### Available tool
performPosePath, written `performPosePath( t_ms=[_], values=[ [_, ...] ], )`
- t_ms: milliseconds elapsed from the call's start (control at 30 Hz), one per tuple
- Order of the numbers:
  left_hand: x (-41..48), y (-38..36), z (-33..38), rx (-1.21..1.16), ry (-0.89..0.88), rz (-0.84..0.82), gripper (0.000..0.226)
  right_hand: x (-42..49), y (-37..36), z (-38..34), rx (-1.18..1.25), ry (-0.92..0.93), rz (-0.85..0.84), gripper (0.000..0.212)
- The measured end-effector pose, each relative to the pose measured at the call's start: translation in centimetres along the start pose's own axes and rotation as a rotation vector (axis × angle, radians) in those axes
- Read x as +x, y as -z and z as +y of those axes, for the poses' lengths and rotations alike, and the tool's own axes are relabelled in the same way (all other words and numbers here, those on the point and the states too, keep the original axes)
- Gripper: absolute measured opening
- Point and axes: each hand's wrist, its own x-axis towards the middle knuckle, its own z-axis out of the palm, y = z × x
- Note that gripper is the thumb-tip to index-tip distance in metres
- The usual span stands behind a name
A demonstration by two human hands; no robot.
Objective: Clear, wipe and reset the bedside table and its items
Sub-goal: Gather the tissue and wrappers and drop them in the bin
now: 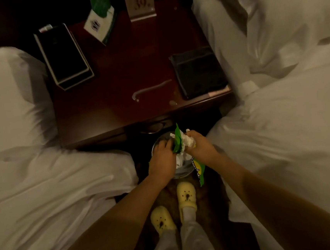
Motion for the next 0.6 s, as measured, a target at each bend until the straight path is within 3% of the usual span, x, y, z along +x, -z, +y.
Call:
performPosePath(
  t_ms=[167, 367, 500, 600],
  values=[
    [2.7, -4.4, -1.9, -0.026, 0.046, -0.087, 0.049, 2.7, -1.6, 3.9, 0.015, -0.130, -0.006, 0.023],
    [7.7, -8.3, -5.2, -0.317, 0.209, -0.070, 0.048, 7.7, -4.5, 9.3, 0.004, -0.173, -0.027, 0.029],
    [11.0, -11.4, -8.0, -0.369, 0.267, -0.096, 0.051, 11.0, -6.7, 12.8, 0.030, -0.192, -0.038, 0.009],
    [12.4, -13.5, -9.8, -0.392, 0.275, -0.107, 0.059, 13.5, -8.0, 15.7, -0.024, -0.204, -0.080, 0.037]
  ],
)
